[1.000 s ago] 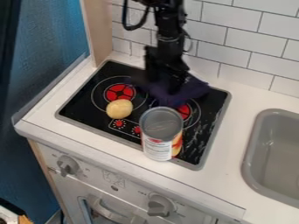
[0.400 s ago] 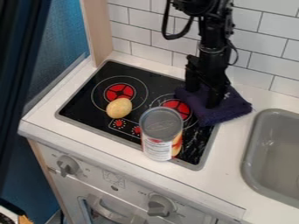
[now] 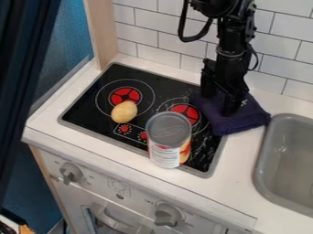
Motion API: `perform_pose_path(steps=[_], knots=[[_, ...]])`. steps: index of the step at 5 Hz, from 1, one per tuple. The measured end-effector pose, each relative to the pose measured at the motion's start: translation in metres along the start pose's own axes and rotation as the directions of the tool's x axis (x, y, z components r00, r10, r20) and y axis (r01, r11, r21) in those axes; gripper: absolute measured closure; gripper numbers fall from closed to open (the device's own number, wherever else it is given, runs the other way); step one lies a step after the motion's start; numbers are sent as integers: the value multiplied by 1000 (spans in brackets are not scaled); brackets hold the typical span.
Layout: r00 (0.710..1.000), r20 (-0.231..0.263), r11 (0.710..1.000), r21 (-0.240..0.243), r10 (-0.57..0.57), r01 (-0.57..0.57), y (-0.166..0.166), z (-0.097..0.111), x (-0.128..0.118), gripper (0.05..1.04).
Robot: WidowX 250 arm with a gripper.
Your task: Move the towel on the right side of the burner
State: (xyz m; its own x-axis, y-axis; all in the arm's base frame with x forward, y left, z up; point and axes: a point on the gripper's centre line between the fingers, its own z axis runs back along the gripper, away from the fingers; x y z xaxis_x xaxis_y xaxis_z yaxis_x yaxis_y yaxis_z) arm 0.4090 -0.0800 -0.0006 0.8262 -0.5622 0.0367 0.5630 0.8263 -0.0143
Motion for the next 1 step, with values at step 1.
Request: perform_pose_path(steps=[1], knots=[[998, 70, 1000, 21, -11, 10, -2, 33, 2, 82]])
